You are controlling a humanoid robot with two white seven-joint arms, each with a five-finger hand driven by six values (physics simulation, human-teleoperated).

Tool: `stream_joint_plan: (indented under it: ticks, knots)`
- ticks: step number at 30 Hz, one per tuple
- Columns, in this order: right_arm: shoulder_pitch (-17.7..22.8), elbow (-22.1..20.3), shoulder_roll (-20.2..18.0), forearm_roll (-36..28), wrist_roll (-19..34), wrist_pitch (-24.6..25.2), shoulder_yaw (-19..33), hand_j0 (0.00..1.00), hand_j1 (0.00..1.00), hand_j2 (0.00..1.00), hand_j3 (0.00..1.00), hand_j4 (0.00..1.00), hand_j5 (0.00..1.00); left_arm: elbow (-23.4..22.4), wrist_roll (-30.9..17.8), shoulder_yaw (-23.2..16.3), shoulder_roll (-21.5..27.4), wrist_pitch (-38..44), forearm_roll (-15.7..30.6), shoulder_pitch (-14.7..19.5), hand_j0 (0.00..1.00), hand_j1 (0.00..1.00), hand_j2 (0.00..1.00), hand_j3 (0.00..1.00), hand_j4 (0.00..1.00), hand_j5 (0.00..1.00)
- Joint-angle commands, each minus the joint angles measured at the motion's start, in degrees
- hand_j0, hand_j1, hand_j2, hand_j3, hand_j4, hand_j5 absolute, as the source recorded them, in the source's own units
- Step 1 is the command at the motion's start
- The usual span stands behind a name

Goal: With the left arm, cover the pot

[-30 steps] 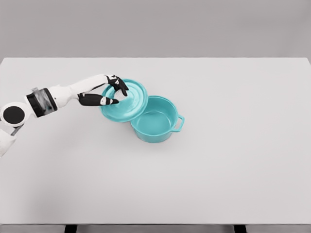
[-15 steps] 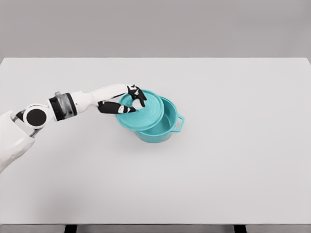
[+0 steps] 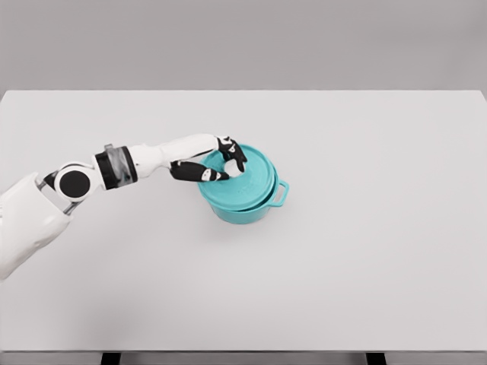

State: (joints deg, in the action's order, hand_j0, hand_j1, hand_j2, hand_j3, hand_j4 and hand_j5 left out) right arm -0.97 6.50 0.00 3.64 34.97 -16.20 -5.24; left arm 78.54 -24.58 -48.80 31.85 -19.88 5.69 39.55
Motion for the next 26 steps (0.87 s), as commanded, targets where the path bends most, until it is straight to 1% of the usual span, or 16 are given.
stream_joint_plan:
  ticks: [1, 6, 7, 9, 11, 12, 14, 18, 19, 20, 21, 22, 23, 24, 25, 26]
  knots:
    - [0.09, 0.0, 0.0, 0.05, 0.03, -0.06, -0.03, 1.0, 1.0, 1.0, 1.0, 1.0, 1.0, 0.48, 0.06, -0.24, -0.04, 0.01, 0.37, 0.0, 0.49, 0.49, 0.49, 0.49, 0.49, 0.49]
    - [0.0, 0.0, 0.0, 0.05, 0.03, -0.06, 0.06, 1.0, 1.0, 1.0, 1.0, 1.0, 1.0, 0.39, -0.12, -0.24, -0.12, 0.01, 0.37, 0.18, 0.5, 0.5, 0.5, 0.5, 0.5, 0.5]
    - [0.0, 0.0, 0.0, 0.05, 0.03, -0.06, -0.03, 1.0, 1.0, 1.0, 1.0, 1.0, 1.0, 0.39, -0.12, -0.24, -0.12, 0.01, 0.28, 0.18, 0.53, 0.53, 0.53, 0.53, 0.53, 0.53]
    - [0.09, 0.0, 0.0, 0.05, 0.03, -0.06, 0.06, 1.0, 1.0, 1.0, 1.0, 1.0, 1.0, 0.39, -0.12, -0.24, -0.12, 0.01, 0.28, 0.26, 0.6, 0.6, 0.6, 0.6, 0.6, 0.6]
    - [0.09, 0.0, 0.0, 0.05, 0.03, -0.06, -0.03, 1.0, 1.0, 1.0, 1.0, 1.0, 1.0, 0.21, -0.12, -0.33, -0.39, 0.01, 0.19, 0.35, 0.81, 0.81, 0.81, 0.81, 0.81, 0.81]
    - [0.09, 0.0, 0.0, 0.05, 0.03, -0.06, -0.03, 1.0, 1.0, 1.0, 1.0, 1.0, 1.0, 0.21, -0.12, -0.33, -0.39, 0.01, 0.19, 0.35, 0.85, 0.85, 0.85, 0.85, 0.85, 0.85]
    - [0.09, 0.0, 0.0, 0.05, 0.03, -0.06, -0.03, 1.0, 1.0, 1.0, 1.0, 1.0, 1.0, 0.3, -0.03, -0.33, -0.48, -0.07, 0.19, 0.62, 0.93, 0.93, 0.93, 0.93, 0.93, 0.93]
    - [0.09, 0.0, 0.0, 0.05, 0.03, -0.06, 0.06, 1.0, 1.0, 1.0, 1.0, 1.0, 1.0, 0.39, -0.03, -0.24, -0.21, -0.16, 0.28, 0.7, 1.0, 1.0, 1.0, 1.0, 1.0, 1.0]
    - [0.09, 0.0, 0.0, 0.05, 0.03, -0.06, 0.06, 1.0, 1.0, 1.0, 1.0, 1.0, 1.0, 0.83, -0.12, -0.06, 0.49, -0.25, 1.07, 1.23, 1.0, 1.0, 1.0, 1.0, 1.0, 1.0]
    - [0.09, 0.0, 0.0, 0.05, 0.03, -0.06, -0.03, 1.0, 1.0, 1.0, 1.0, 1.0, 1.0, 3.28, -0.21, 0.38, 3.91, -0.51, 3.26, 1.93, 1.0, 1.0, 1.0, 1.0, 1.0, 1.0]
    - [0.09, 0.0, 0.0, 0.05, 0.03, -0.06, -0.03, 1.0, 1.0, 1.0, 1.0, 1.0, 1.0, 5.57, -0.47, 0.64, 7.69, -0.6, 7.48, 2.72, 1.0, 1.0, 1.0, 1.0, 1.0, 1.0]
    - [0.09, 0.0, 0.0, 0.05, 0.03, -0.06, -0.03, 1.0, 1.0, 1.0, 1.0, 1.0, 1.0, 7.85, -0.38, 0.99, 13.22, -0.69, 11.35, 2.81, 1.0, 1.0, 1.0, 1.0, 1.0, 1.0]
    - [0.0, 0.0, 0.0, 0.05, 0.03, -0.06, -0.03, 1.0, 1.0, 1.0, 1.0, 1.0, 1.0, 9.88, -0.47, 3.53, 19.12, -0.95, 13.03, 1.67, 1.0, 1.0, 1.0, 1.0, 1.0, 1.0]
    - [0.0, 0.0, 0.0, 0.05, 0.03, -0.06, -0.03, 1.0, 1.0, 1.0, 1.0, 1.0, 1.0, 9.97, -0.47, 5.29, 24.39, -4.63, 13.2, -0.96, 1.0, 1.0, 1.0, 1.0, 1.0, 1.0]
    - [0.09, 0.0, 0.0, 0.05, 0.03, -0.06, -0.03, 1.0, 1.0, 1.0, 1.0, 1.0, 1.0, 9.18, -0.56, 8.19, 29.22, -10.26, 13.2, -4.65, 1.0, 1.0, 1.0, 1.0, 1.0, 1.0]
    - [0.0, 0.0, 0.0, 0.05, 0.03, -0.06, -0.03, 1.0, 1.0, 1.0, 1.0, 1.0, 1.0, 8.21, -0.47, 9.87, 31.34, -11.67, 13.11, -6.68, 1.0, 1.0, 1.0, 1.0, 1.0, 1.0]
